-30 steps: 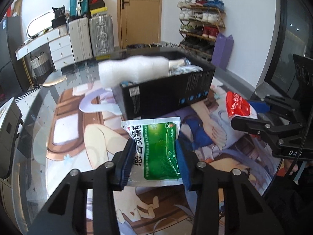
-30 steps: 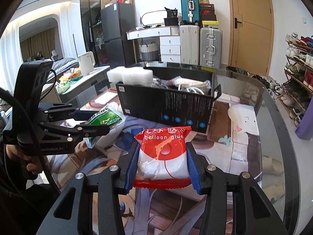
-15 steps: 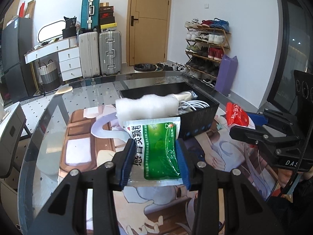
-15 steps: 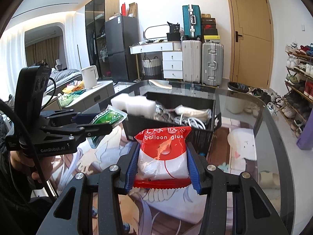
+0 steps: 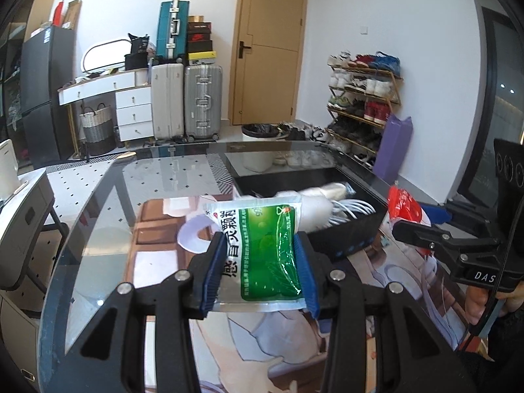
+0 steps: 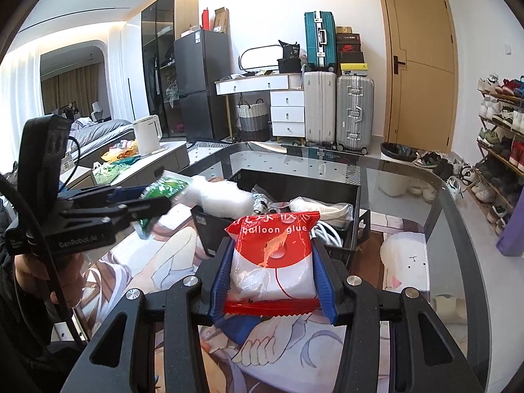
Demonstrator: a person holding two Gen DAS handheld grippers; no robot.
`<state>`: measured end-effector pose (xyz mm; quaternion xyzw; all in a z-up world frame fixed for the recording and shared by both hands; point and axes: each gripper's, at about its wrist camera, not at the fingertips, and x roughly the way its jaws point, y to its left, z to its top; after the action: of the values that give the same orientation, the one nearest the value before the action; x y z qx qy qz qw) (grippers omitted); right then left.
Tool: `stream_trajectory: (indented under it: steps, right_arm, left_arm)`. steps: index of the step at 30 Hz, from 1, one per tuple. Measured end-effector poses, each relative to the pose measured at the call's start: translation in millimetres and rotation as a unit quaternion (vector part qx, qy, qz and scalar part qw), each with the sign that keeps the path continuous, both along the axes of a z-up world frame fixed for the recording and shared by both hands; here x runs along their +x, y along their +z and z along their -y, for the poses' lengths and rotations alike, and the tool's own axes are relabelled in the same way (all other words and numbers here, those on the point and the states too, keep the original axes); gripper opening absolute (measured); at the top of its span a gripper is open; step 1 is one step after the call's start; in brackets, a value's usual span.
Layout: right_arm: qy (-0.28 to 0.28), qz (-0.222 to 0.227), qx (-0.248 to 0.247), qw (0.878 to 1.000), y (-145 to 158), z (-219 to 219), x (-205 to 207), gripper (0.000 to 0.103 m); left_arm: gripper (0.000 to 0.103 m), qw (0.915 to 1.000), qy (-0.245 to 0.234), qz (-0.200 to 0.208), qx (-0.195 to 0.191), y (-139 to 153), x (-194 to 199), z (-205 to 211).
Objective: Organize soft objects
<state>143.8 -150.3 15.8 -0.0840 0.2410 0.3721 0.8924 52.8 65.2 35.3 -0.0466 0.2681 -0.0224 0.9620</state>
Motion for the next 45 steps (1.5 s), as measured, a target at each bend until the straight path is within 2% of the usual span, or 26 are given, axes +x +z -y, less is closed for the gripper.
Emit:
stream_trajectory:
  steps: [8,20,33,34,37,39,40,42,44,45]
  right_arm:
    - [-0.025,0.000,-0.002,1.000,3,-6,22,0.046]
    - [-0.034,0.001,-0.012,0.999,7,-21,52,0.046]
    - [-0.034,-0.005,-0.010,0.999,3,-33,86,0.046]
    - [-0.032,-0.005,-0.012,0.999,3,-34,87,0.046]
    - [-0.028,-0.001,-0.020,0.999,3,-36,89,0.056]
    - [-0.027,0.008,-0.023,0.999,5,-35,86,0.071]
    - [-0.027,0.011,-0.022,0.999,5,-34,84,0.074]
    - [-0.027,0.016,-0.021,0.999,7,-29,78,0.086]
    - [-0.030,0.018,-0.018,0.999,8,-24,73,0.094]
    - [-0.030,0.020,-0.016,0.999,7,-22,70,0.098]
  left_arm:
    - [0.041,0.9989,0.040,0.001,-0.023,-2,21,-21]
    - [0.041,0.9998,-0.006,-0.001,-0.018,-2,66,10]
    - [0.042,0.9995,-0.017,-0.024,-0.008,-7,110,26]
    - [0.044,0.9996,-0.017,-0.024,-0.006,-7,111,27]
    - [0.055,0.9995,-0.017,-0.025,0.002,-6,110,29]
    - [0.065,0.9995,-0.022,-0.023,0.004,-4,107,30]
    - [0.067,0.9995,-0.022,-0.022,0.008,-3,105,30]
    - [0.076,0.9995,-0.020,-0.019,0.017,0,100,31]
    - [0.094,0.9996,-0.015,-0.009,0.023,2,92,31]
    - [0.096,0.9996,-0.013,-0.003,0.025,4,87,30]
